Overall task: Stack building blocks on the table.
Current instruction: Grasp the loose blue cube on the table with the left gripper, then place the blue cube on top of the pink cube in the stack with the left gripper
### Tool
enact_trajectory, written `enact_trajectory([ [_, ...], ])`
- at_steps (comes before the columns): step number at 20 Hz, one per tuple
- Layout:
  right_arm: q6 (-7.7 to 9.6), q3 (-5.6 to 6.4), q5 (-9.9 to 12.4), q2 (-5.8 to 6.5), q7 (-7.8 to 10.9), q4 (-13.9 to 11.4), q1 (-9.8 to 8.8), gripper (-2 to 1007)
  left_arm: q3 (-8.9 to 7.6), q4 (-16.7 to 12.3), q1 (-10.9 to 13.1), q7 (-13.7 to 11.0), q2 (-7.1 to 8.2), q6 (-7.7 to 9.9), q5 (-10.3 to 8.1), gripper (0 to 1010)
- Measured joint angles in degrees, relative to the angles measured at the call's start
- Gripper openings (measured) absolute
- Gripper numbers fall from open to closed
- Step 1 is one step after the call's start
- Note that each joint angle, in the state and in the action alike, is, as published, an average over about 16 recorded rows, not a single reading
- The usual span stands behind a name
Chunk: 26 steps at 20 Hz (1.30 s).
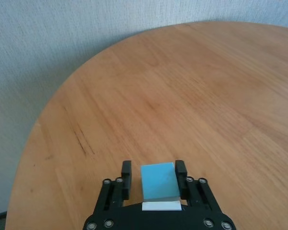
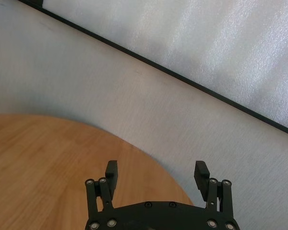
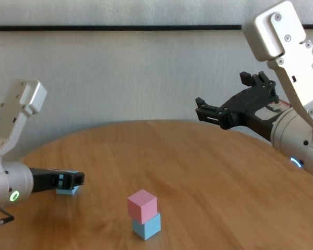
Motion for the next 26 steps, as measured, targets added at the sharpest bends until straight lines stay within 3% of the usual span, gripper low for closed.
enact_trajectory([
  [6,0.00,0.00,0.0,0.00,0.00,0.0,0.00,1005,0.37,-1.0,0.4,-1.2,0.56,-0.06,-0.01,472],
  [10,0.00,0.00,0.0,0.00,0.00,0.0,0.00,1004,1.21,-3.1,1.0,-3.2,1.87,-0.43,0.11,413],
  [19,0.00,0.00,0.0,0.00,0.00,0.0,0.00,1005,4.57,-11.2,4.0,-10.9,7.44,-2.63,-0.11,396],
  [26,0.00,0.00,0.0,0.00,0.00,0.0,0.00,1005,6.40,-17.6,6.6,-16.3,11.50,-4.37,-1.87,396],
])
